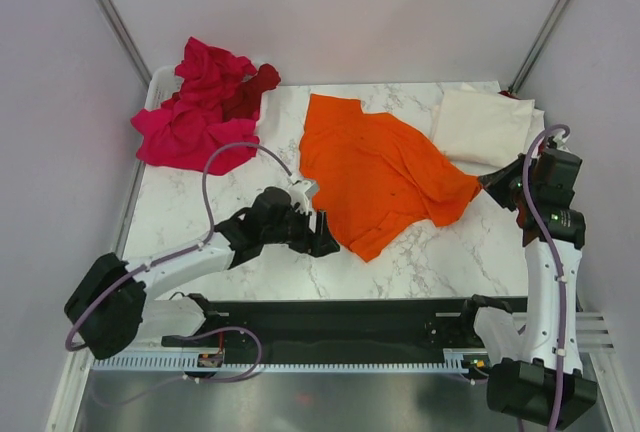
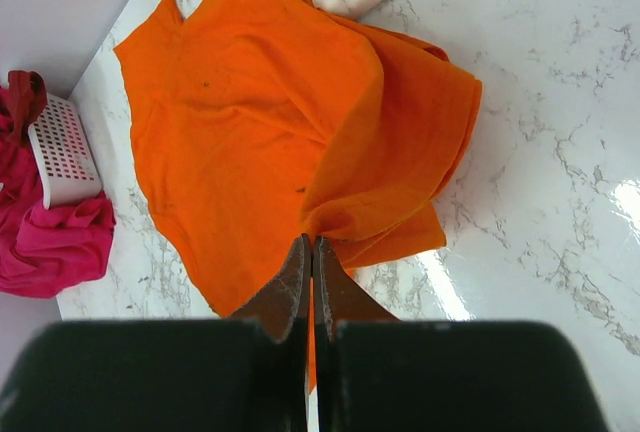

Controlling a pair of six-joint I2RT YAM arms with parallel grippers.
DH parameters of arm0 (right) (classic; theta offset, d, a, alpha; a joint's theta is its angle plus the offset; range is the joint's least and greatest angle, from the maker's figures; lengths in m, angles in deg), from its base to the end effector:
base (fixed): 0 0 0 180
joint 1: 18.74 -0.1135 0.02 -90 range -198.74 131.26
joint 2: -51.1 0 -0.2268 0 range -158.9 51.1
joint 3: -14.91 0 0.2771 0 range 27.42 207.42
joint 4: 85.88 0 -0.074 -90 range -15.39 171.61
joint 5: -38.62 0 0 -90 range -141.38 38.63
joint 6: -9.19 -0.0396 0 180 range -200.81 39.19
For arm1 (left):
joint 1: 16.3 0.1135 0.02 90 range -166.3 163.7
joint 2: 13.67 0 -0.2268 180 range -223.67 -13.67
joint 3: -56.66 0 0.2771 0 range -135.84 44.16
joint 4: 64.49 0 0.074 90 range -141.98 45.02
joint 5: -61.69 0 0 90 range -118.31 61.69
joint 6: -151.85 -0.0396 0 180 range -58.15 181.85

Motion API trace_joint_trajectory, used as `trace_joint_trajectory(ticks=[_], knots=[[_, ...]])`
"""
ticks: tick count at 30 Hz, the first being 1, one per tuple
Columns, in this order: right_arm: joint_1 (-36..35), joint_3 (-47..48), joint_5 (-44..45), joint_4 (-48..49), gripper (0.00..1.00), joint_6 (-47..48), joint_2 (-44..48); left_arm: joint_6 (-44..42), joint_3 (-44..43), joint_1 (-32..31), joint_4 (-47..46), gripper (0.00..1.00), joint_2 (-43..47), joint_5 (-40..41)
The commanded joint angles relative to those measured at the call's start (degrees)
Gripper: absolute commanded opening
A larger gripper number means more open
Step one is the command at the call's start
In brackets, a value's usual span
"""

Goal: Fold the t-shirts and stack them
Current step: Flatten the tshirt out

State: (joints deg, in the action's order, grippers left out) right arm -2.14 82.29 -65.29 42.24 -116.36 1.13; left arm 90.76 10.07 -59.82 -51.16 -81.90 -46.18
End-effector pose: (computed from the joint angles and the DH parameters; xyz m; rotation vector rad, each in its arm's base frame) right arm 0.2243 -0.0569 0.3064 0.8337 2.0225 0.4519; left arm 0.1983 -0.2050 0.1579 0.4878 2.2977 -1.0174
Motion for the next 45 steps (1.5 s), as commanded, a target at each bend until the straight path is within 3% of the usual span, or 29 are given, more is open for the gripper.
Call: trace_joint_trajectory(ticks=[1, 4, 11, 27, 34, 41, 45], knots=[[-0.51, 0.06, -0.94, 3.16, 0.00, 0.75, -0.74, 6.33, 0.25, -1.03, -13.28, 0.83, -5.83, -1.99], [-0.60, -0.20, -1.73, 3.86, 0.00, 0.48, -1.53, 7.83, -0.36, -1.12, -18.37, 0.80, -10.86, -3.74], [-1.13, -0.38, -2.08, 4.57, 0.00, 0.74, -2.84, 9.06, -5.37, -2.35, -19.28, 0.75, -22.73, -3.40], [-2.45, -0.20, -0.68, 5.27, 0.00, 1.62, -4.60, 13.10, -9.34, -5.86, -20.24, 0.60, -28.28, -3.32], [-2.54, -0.64, -0.33, 5.63, 0.00, 1.71, -4.87, 13.28, -7.84, -6.92, -20.33, 0.40, -27.84, -3.05], [-2.54, -0.64, -0.06, 5.63, 0.00, 1.71, -4.87, 12.41, -8.36, -7.18, -20.33, 0.32, -29.15, -2.00], [-2.62, -0.82, 0.03, 5.54, 0.00, 1.89, -4.69, 12.14, -8.98, -7.27, -20.33, 0.15, -30.91, -2.08]])
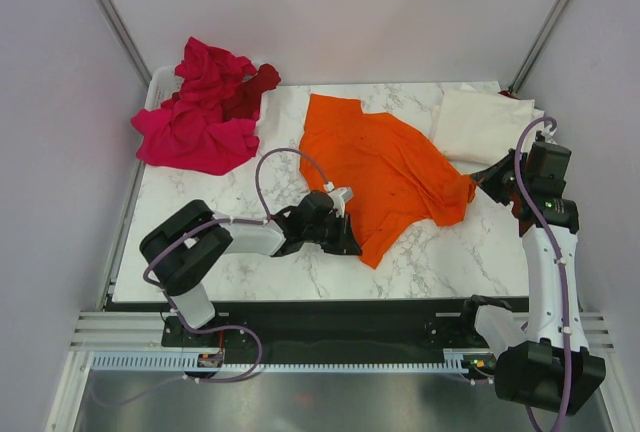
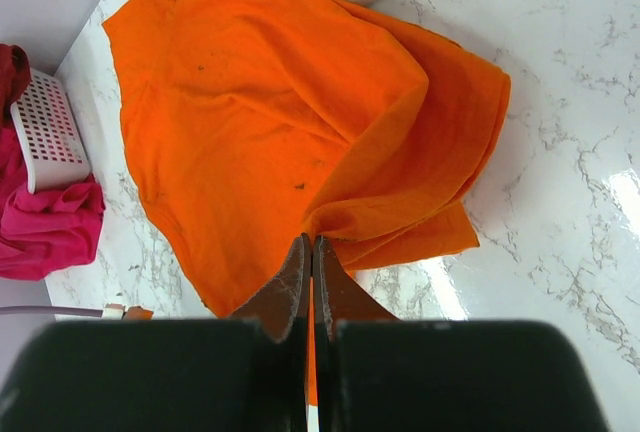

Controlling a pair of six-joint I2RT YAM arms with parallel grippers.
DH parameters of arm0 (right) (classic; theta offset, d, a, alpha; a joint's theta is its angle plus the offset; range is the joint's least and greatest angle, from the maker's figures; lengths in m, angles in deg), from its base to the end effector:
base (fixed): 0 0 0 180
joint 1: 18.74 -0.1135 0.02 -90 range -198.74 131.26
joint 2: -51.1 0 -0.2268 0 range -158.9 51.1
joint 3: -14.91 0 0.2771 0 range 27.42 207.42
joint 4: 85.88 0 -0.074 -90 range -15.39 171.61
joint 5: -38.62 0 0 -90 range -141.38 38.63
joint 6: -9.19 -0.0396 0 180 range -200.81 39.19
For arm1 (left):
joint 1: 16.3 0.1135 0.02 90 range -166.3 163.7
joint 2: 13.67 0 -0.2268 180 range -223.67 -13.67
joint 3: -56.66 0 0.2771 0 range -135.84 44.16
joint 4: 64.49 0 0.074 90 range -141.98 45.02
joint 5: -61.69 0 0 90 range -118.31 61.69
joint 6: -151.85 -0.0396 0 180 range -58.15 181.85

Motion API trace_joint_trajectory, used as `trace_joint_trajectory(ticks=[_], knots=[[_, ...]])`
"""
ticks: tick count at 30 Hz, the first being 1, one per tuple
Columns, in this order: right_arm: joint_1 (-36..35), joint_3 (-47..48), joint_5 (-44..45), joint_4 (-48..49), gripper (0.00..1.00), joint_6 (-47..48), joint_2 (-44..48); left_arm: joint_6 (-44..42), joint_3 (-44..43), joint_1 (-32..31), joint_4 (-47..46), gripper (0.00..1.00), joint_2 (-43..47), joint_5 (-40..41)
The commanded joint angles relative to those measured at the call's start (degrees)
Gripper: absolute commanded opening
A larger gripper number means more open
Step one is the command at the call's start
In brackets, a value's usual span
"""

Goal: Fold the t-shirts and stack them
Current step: Flatten the tshirt out

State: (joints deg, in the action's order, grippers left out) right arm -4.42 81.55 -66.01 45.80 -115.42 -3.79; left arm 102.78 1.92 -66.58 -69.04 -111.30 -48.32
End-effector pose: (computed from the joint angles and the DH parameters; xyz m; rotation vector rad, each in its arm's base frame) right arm 0.2457 -0.0524 0.2885 0.7895 2.0818 0.4777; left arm 0.2071 -0.2705 0.0807 0.4154 2.4677 -1.1701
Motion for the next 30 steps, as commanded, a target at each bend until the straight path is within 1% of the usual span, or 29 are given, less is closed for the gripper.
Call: trace_joint_trajectory(ticks=[1, 3, 4, 7, 10, 12, 13, 14, 15, 16, 17, 18, 19, 20, 21, 23, 24, 27, 28, 30], knots=[[-0.35, -0.08, 0.92, 2.06, 0.00, 0.95, 0.40, 0.12, -1.00, -0.43, -2.45, 0.09, -1.86, -0.03], [-0.26, -0.25, 0.92, 1.97, 0.00, 0.95, 0.49, -0.06, -1.35, -0.43, -2.45, 0.06, -2.39, -0.03], [-0.26, -0.34, 0.92, 1.97, 0.00, 0.95, 0.49, -0.06, -1.44, -0.52, -2.45, 0.02, -2.83, 0.06], [-0.27, -0.52, 1.01, 1.98, 0.00, 1.04, 0.58, -0.67, -1.79, -0.61, -2.36, 0.02, -3.01, 0.06], [-0.35, -0.43, 1.01, 1.98, 0.00, 1.04, 0.58, -1.55, -1.62, -0.69, -2.10, 0.02, -0.91, -0.03], [-0.26, 0.01, 0.66, 1.89, 0.00, 0.86, 0.66, -3.13, -2.23, -0.69, 0.34, 0.02, 3.74, 1.19], [-0.35, 0.36, 0.31, 1.80, 0.00, 0.77, 0.58, -5.40, -3.02, -0.69, 6.02, 0.02, 5.58, 2.07], [-0.35, 1.93, -0.21, 1.28, 0.00, 0.08, 0.40, -6.99, -5.29, -0.78, 9.38, 0.02, 9.78, 3.21], [-0.35, 3.08, -2.13, 0.84, 0.00, -0.37, 0.23, -8.39, -6.27, -0.70, 13.07, 0.02, 11.82, 6.44], [-0.35, 4.31, -3.46, 0.57, 0.00, -0.98, 0.05, -11.45, -7.15, -0.61, 18.59, 0.02, 14.63, 8.04], [-0.35, 6.75, -4.60, 0.31, 0.00, -2.20, -0.04, -12.96, -8.46, -0.61, 21.08, 0.02, 17.09, 9.36], [-0.35, 8.00, -5.83, 0.13, 0.00, -2.74, 0.05, -14.28, -8.91, -0.61, 22.93, 0.02, 22.77, 11.99], [-0.27, 9.32, -7.24, -0.31, 0.00, -3.00, -0.04, -16.73, -9.44, -0.61, 24.69, 0.02, 25.61, 13.49], [-0.35, 11.76, -7.60, -1.70, 0.00, -3.01, 0.05, -17.98, -10.83, -0.61, 28.71, 0.02, 28.16, 14.90], [-0.35, 12.75, -7.60, -2.50, 0.00, -2.92, 0.14, -19.03, -11.72, -0.61, 30.58, 0.02, 33.50, 17.44], [-0.26, 14.16, -7.16, -4.08, 0.00, -2.83, 1.36, -22.37, -15.30, -0.61, 36.45, 0.02, 38.01, 19.47], [-0.26, 14.25, -7.16, -4.35, 0.00, -3.35, 2.06, -23.25, -16.72, -0.61, 38.57, 0.02, 41.51, 21.74], [-0.35, 14.86, -8.04, -5.14, 0.00, -4.41, 4.88, -27.21, -21.65, -0.61, 43.41, 0.02, 46.63, 23.78], [-0.27, 15.56, -8.13, -5.75, 0.00, -4.67, 5.93, -29.30, -22.61, -0.61, 44.04, 0.02, 49.87, 23.79], [-1.05, 19.42, -7.43, -8.82, 0.00, -4.24, 6.73, -31.51, -25.25, -0.61, 46.05, 0.02, 52.35, 24.58]])
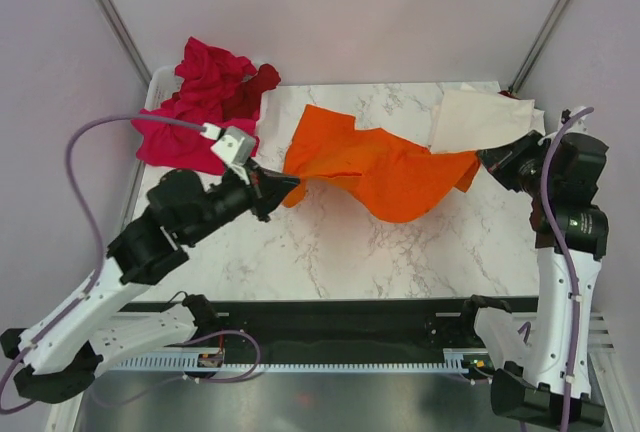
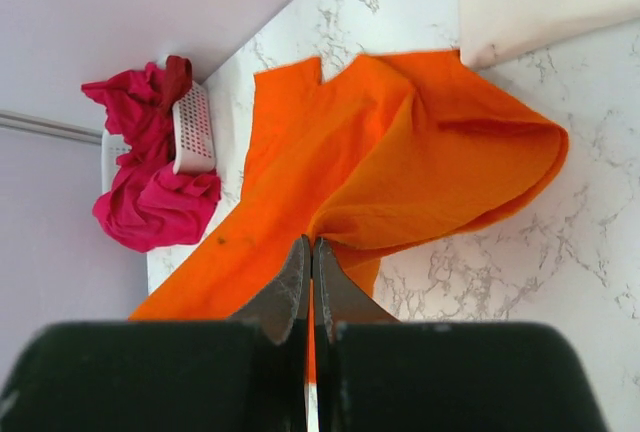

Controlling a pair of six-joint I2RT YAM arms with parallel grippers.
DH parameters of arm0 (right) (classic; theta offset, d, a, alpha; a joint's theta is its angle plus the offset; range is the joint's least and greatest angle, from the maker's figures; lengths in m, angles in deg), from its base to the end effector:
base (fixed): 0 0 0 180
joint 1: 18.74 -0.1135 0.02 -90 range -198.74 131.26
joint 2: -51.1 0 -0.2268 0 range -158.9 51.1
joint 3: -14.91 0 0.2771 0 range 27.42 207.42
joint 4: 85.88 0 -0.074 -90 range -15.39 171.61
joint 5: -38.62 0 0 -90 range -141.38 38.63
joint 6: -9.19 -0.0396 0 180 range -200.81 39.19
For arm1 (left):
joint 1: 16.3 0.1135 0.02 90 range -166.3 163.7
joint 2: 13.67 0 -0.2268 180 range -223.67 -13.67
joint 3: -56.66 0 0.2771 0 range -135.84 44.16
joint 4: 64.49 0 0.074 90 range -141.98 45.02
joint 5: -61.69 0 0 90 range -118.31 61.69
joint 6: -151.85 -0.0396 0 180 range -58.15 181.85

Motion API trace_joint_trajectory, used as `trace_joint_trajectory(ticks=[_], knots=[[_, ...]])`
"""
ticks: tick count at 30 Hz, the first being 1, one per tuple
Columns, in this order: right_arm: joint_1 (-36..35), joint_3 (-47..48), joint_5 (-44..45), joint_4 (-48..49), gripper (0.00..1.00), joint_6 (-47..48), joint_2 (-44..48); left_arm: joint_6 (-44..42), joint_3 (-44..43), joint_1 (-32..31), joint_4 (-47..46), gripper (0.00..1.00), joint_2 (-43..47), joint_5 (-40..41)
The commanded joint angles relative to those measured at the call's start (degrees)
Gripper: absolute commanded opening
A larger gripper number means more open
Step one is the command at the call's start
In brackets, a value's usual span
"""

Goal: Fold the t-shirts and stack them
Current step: Flatten the tshirt out

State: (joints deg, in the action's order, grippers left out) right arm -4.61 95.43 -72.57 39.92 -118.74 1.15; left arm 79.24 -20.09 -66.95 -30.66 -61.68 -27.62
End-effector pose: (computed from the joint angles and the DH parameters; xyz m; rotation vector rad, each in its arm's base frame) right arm 0.2113 -0.0384 0.3836 0.6559 1.8988 0.6339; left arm 0.1426 -0.1732 0.4052 0.4881 1.6677 -0.8807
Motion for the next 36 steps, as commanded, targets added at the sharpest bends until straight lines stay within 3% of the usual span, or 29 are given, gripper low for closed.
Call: trace_joint_trajectory(ticks=[1, 6, 13, 18, 20, 25, 33, 34, 36], knots=[[-1.21, 7.04, 0.17, -4.17, 0.00, -0.48, 2.31, -10.07, -4.90, -0.24, 8.38, 0.02, 4.75, 4.58], [-2.88, 17.93, 8.17, -6.99, 0.00, -0.21, 6.01, -15.27, -11.41, -0.24, 11.37, 0.02, 8.10, 6.26], [-4.98, 37.09, 9.05, -13.59, 0.00, 5.84, 3.89, -21.50, -26.34, -0.32, 14.80, 0.02, 7.32, 1.87], [-12.18, 45.28, 20.82, -13.24, 0.00, 13.83, 6.62, -27.05, -34.09, -0.24, 15.24, 0.02, 7.32, -2.53], [-13.77, 45.46, 25.75, -13.15, 0.00, 14.64, 6.80, -29.25, -37.87, -0.15, 15.33, 0.02, 6.61, -2.71], [-15.80, 41.08, 26.29, -13.33, 0.00, 15.26, 1.72, -34.77, -43.06, -0.15, 15.24, 0.02, 2.40, -1.66], [-15.71, 24.38, 25.93, -3.50, 0.00, 11.22, -15.41, -41.11, -36.74, 0.37, 6.11, 0.02, -11.39, 9.33], [-15.80, 23.58, 26.28, -1.22, 0.00, 10.95, -17.26, -40.33, -36.04, 3.77, 5.32, 0.02, -13.15, 8.55], [-15.71, 22.00, 27.86, 0.55, 0.00, 10.51, -22.78, -32.22, -35.16, 12.81, 4.96, 0.02, -18.40, -4.76]])
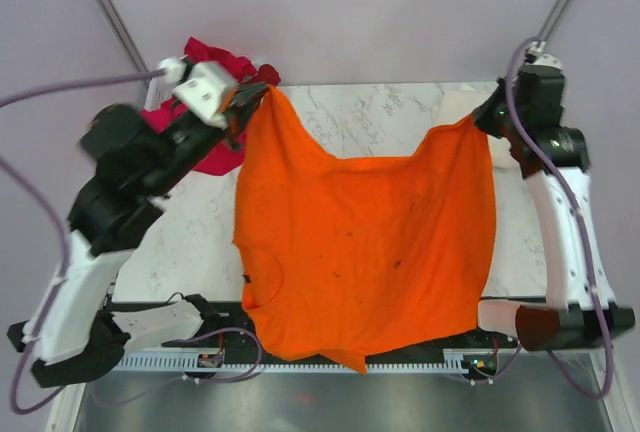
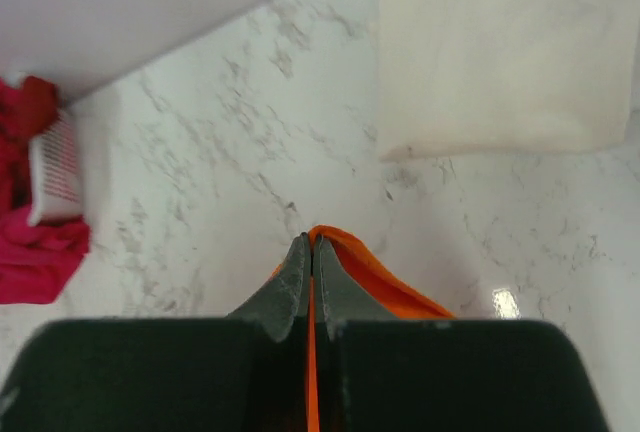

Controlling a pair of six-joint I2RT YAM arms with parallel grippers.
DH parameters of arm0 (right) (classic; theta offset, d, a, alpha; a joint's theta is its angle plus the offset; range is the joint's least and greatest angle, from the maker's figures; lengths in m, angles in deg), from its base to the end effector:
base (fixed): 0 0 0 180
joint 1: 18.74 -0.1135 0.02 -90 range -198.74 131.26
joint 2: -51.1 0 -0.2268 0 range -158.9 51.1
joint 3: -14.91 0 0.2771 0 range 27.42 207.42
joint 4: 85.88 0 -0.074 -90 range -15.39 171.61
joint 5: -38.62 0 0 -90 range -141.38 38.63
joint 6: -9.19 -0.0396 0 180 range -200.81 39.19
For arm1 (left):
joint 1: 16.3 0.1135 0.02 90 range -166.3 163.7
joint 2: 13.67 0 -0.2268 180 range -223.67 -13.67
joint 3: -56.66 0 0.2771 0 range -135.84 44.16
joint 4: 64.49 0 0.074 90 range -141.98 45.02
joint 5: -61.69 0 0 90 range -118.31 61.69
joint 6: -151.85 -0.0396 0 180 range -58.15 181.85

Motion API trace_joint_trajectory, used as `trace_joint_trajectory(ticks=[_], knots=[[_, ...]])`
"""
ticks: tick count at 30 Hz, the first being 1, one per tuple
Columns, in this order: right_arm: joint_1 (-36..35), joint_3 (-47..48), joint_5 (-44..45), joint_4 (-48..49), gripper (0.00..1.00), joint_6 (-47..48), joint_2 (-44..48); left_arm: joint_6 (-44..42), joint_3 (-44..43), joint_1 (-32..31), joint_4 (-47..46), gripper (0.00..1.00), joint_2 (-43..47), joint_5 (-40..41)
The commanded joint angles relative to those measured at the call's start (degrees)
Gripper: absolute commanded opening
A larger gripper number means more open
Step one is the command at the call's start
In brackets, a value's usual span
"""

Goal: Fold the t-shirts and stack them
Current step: Flatten the tshirt out

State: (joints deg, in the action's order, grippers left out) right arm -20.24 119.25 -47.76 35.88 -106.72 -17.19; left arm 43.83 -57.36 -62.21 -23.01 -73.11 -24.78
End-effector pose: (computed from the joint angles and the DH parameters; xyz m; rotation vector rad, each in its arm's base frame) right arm 0.2652 0.0044 0.4444 0.4563 1.9121 0.2526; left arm 0.1241 -0.1246 0.5603 0.6707 1.1739 -0.3696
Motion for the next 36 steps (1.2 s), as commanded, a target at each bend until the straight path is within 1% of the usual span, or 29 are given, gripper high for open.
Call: trace_joint_trajectory(ticks=[1, 2, 3, 4, 5, 6, 7, 8, 9, 10, 11, 12, 13, 15, 17, 18, 20, 21, 22, 23, 24, 25, 26, 27, 28, 31, 33, 34, 36], knots=[[-0.17, -2.27, 3.58, 7.13, 0.00, -1.51, -6.22, 5.87, 4.81, 17.43, -3.82, 0.02, -8.92, -13.05], [-0.09, -3.92, 4.11, 8.89, 0.00, -1.60, -7.89, 7.72, 6.75, 20.39, -8.01, 0.02, -10.77, -18.07], [0.00, -4.72, 5.16, 10.65, 0.00, -1.95, -11.56, 9.65, 8.25, 22.60, -9.36, 0.02, -16.35, -18.64], [-0.08, -5.43, 5.95, 14.15, 0.00, -2.12, -13.69, 10.45, 8.96, 25.93, -10.33, 0.02, -19.72, -19.26], [0.00, -5.00, 6.83, 14.70, 0.00, -2.13, -16.58, 11.33, 8.01, 27.61, -10.95, 0.02, -23.58, -20.74], [-0.08, -3.60, 8.23, 14.54, 0.00, -3.08, -23.40, 13.43, 6.43, 28.85, -11.04, 0.02, -28.49, -20.76], [0.00, -1.85, 8.68, 14.01, 0.00, -3.18, -26.86, 14.84, 2.50, 31.56, -10.95, 0.02, -36.72, -20.84], [0.00, 2.87, 8.86, 12.88, 0.12, -3.44, -30.29, 16.60, -0.32, 32.98, -10.69, 0.02, -41.59, -22.85], [0.00, 5.87, 8.78, 11.12, 0.24, -3.53, -36.32, 21.14, -7.14, 34.38, -8.43, 0.23, -45.38, -25.65], [0.09, 11.04, 8.69, 7.63, 0.36, -3.53, -38.39, 23.27, -10.25, 36.22, -7.36, 0.46, -51.50, -27.85], [-0.08, 12.22, 10.69, 6.90, 0.71, -3.62, -39.63, 25.12, -13.15, 36.68, -6.65, 0.64, -53.48, -30.83], [-0.08, 12.14, 11.40, 7.06, 0.86, -3.53, -39.29, 27.49, -15.18, 36.68, -5.86, 0.99, -54.63, -30.95], [-0.08, 10.75, 11.85, 8.46, 0.98, -2.84, -38.50, 28.38, -17.03, 36.25, -5.94, 1.00, -55.08, -30.78], [-0.08, 9.60, 14.21, 8.65, 0.98, -1.60, -35.79, 28.31, -16.88, 35.37, -5.86, 1.00, -53.33, -29.55], [-0.08, 7.32, 15.36, 8.12, 0.98, -0.29, -33.67, 27.25, -13.46, 33.09, -5.77, 1.00, -48.87, -26.49], [-0.08, 6.00, 15.80, 8.12, 0.98, -0.28, -30.96, 26.55, -11.71, 32.30, -5.68, 1.00, -47.28, -26.03], [-0.08, 1.26, 14.93, 8.90, 0.98, -0.37, -26.22, 26.63, -5.21, 30.10, -5.68, 1.00, -42.11, -23.93], [-0.17, -0.84, 12.58, 9.69, 0.98, -0.54, -24.62, 26.63, -0.05, 29.22, -5.68, 1.00, -40.59, -23.05], [-0.35, -5.74, 10.90, 12.40, 0.98, -0.72, -22.87, 26.90, 2.70, 27.56, -5.77, 1.00, -38.84, -21.91], [-0.87, -8.22, 9.23, 13.99, 0.98, -0.98, -19.89, 26.98, 5.34, 26.67, -6.20, 0.99, -37.60, -20.25], [-1.22, -10.60, 7.13, 15.31, 0.98, -1.24, -18.82, 28.12, 7.89, 26.05, -6.56, 0.99, -35.50, -19.36], [-1.49, -14.36, 3.80, 17.33, 0.98, -1.42, -18.11, 29.00, 13.22, 25.18, -7.08, 0.98, -34.79, -18.92], [-2.10, -15.97, 1.76, 18.22, 0.98, -1.51, -17.76, 29.70, 16.06, 24.91, -9.70, 0.97, -34.08, -19.69], [-2.54, -17.37, 0.18, 19.18, 0.98, -1.42, -17.84, 31.80, 21.22, 24.73, -10.94, 0.97, -33.55, -19.53], [-2.98, -19.39, -2.54, 20.24, 0.98, -1.34, -18.28, 32.78, 23.53, 24.55, -12.43, 0.96, -33.29, -19.87], [-4.91, -20.90, -3.44, 20.60, 0.97, -1.16, -20.56, 35.42, 29.52, 24.47, -16.74, 0.94, -35.12, -20.40], [-5.88, -21.52, -5.01, 21.30, 0.98, -1.25, -21.44, 35.77, 31.11, 24.38, -19.21, 0.94, -36.79, -20.67], [-6.15, -21.95, -5.28, 21.91, 0.98, -1.25, -21.79, 35.77, 31.11, 24.46, -19.65, 0.94, -39.41, -20.41], [-6.67, -21.96, -6.16, 22.18, 0.98, -1.33, -22.93, 35.25, 29.54, 24.55, -20.01, 0.94, -42.67, -19.18]])
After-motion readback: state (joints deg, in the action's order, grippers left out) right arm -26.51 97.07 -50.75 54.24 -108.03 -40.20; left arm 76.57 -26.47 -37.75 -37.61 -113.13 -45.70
